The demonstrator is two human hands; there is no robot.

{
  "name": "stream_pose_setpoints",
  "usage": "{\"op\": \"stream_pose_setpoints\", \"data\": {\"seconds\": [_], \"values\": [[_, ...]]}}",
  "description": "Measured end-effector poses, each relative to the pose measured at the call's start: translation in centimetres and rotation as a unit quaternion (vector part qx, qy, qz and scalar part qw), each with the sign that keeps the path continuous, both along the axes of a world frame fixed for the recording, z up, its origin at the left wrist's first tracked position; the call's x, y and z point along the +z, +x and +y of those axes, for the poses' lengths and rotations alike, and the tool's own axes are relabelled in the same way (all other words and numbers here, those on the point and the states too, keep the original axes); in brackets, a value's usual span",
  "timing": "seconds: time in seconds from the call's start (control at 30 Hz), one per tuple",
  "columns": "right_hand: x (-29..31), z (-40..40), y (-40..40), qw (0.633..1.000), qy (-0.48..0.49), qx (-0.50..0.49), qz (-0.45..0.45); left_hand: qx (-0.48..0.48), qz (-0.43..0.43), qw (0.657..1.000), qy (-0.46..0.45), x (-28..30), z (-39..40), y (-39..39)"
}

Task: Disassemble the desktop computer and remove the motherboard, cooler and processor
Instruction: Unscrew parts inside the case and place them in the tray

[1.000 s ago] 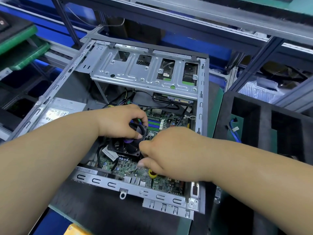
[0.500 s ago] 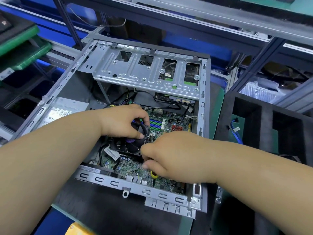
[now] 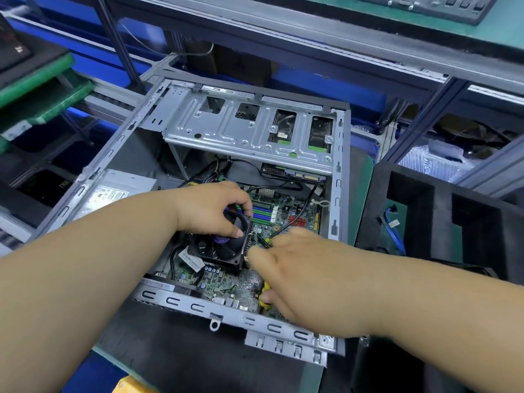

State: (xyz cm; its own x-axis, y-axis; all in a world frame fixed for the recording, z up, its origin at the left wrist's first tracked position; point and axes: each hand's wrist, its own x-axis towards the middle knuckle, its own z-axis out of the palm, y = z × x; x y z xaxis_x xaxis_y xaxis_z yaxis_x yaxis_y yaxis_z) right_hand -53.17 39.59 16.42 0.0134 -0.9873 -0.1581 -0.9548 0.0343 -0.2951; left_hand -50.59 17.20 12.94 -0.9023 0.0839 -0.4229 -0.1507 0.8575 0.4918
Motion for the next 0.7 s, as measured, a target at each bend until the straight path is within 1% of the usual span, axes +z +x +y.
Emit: {"op": "stream_pose_setpoints", "data": {"seconds": [0.07,0.13,0.3,0.47,0.53,0.63,0.7], "values": [[0.8,0.1,0.4,0.998,-0.011,-0.015,0.068,0.002,-0.001,1.0,0.002,0.0,-0.1,0.0],[1.2,0.1,0.9,0.995,0.011,-0.029,0.091,0.001,0.0,1.0,-0.001,-0.1,-0.1,0.1],[1.0,0.1,1.0,0.996,0.052,-0.069,0.039,-0.003,0.006,1.0,-0.008,-0.2,-0.2,0.0],[1.3,0.0,0.5,0.995,0.057,-0.075,0.023,-0.003,0.002,1.0,-0.005,-0.2,-0.2,-0.1],[1.8,0.1,0.4,0.994,0.071,-0.078,0.0,0.002,0.001,1.0,0.003,0.0,-0.1,-0.1],[2.3,0.2,0.6,0.995,0.059,-0.071,-0.043,0.012,0.004,1.0,0.025,0.3,0.0,0.0],[2.1,0.3,1.1,0.997,0.052,-0.056,-0.01,0.013,0.007,0.999,0.029,0.4,0.1,0.1]]}}
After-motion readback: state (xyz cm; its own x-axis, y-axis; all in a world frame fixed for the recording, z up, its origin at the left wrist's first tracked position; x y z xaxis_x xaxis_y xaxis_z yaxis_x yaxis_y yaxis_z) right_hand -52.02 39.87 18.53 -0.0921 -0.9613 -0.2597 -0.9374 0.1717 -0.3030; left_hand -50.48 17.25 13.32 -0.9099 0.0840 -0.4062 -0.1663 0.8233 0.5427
